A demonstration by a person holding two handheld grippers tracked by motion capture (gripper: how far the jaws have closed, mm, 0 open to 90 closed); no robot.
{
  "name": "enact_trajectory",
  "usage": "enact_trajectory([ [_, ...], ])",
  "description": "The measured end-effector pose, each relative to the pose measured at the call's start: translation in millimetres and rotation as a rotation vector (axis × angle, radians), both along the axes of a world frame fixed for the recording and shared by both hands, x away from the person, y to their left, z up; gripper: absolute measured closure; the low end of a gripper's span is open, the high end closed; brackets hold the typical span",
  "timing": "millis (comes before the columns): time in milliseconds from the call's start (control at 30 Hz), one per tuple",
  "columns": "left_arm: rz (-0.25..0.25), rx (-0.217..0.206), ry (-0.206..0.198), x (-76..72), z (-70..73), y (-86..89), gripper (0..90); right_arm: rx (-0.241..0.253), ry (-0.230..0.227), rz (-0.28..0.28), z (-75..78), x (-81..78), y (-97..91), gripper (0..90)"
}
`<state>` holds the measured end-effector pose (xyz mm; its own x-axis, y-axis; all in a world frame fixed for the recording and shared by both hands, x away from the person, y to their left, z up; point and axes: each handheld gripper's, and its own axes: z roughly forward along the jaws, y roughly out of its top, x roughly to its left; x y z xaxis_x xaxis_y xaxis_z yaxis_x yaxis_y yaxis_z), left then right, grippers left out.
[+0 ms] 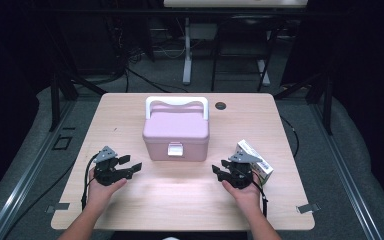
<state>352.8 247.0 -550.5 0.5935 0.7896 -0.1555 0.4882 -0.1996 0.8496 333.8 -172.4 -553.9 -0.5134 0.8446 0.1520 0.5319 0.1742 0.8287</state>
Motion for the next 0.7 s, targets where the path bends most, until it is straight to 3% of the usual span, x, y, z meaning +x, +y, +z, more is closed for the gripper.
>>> enact_trajectory([
  [100, 0.019, -0.019, -0.019, 0.1, -0.3, 0.5, 38.6, -0.029, 0.022, 0.01, -2.8, 1.0, 1.9, 54.0],
  [267, -0.005, -0.043, 0.003, -2.4, -1.6, 4.4, 38.8, -0.01, 0.005, -0.009, 0.2, 2.8, 2.4, 53.9],
  [367, -0.014, -0.04, 0.013, -4.2, 0.1, 4.5, 42.2, -0.001, 0.016, -0.027, -2.0, 7.4, 3.5, 54.0],
  [433, -0.012, -0.063, 0.024, -4.3, 0.3, 4.4, 44.1, -0.002, 0.03, -0.034, -3.4, 9.7, 3.6, 54.0],
  [533, 0.033, -0.072, 0.027, -4.1, -0.2, 6.5, 44.4, 0.005, 0.026, -0.037, -3.2, 8.9, 5.4, 53.9],
  [600, 0.041, -0.082, 0.029, -3.3, -0.2, 7.3, 46.6, -0.007, 0.02, -0.037, -3.0, 8.2, 6.2, 54.0],
  [700, 0.012, -0.1, 0.054, -1.0, -0.8, 8.5, 55.3, -0.017, 0.009, -0.021, -2.2, 6.2, 7.8, 56.1],
])
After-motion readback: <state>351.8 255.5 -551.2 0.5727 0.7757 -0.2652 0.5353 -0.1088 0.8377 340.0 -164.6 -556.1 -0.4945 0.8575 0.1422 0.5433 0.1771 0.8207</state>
